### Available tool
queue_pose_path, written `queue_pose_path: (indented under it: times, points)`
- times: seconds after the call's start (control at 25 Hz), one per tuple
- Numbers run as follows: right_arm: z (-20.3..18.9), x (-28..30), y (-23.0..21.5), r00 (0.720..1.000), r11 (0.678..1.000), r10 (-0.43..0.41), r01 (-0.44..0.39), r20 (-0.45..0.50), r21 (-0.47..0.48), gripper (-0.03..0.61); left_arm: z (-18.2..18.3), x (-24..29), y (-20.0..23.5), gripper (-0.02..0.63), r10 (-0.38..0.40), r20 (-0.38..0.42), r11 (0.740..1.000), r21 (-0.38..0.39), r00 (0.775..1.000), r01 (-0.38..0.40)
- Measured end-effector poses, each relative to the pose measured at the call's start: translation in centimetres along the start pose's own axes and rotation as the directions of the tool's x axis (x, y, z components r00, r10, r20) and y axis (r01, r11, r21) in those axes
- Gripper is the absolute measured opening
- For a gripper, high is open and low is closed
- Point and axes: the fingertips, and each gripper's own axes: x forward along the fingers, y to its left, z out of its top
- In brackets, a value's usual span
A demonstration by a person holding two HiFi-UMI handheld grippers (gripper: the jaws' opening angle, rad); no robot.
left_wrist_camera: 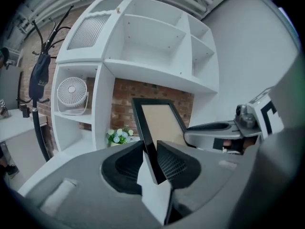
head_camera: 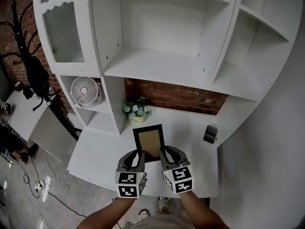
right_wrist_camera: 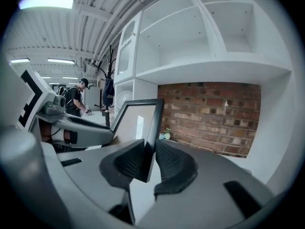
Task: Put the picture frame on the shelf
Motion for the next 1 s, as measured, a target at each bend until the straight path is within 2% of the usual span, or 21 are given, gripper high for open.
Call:
queue_pose_path:
  times: [0.32, 0.56, 0.76, 1.0]
  points:
    - [3.5, -1.2, -0.2, 0.997, 1.000, -0.008, 0.010, 0.074, -0.025, 0.084, 3.4, -1.0, -0.3, 0.094, -0.006, 0.067, 1.000, 0.024, 0.998, 0.004]
    - [6.3, -2.1, -0.4, 0.992, 0.999, -0.009, 0.016, 0.129, -0.048, 0.084, 6.3, -1.7, -0.6, 0.094, -0.023, 0.119, 0.997, 0.073, 0.993, 0.014]
    - [10.0, -2.3, -1.1, 0.984, 0.994, -0.009, 0.027, 0.177, -0.103, 0.084, 9.8, -1.8, -0.6, 0.094, -0.047, 0.167, 0.996, 0.087, 0.985, 0.033]
    - [14.3, -2.6, -2.2, 0.971, 0.993, -0.021, 0.049, 0.239, -0.108, 0.084, 14.4, -1.7, -0.7, 0.094, -0.055, 0.227, 0.992, 0.126, 0.972, 0.026]
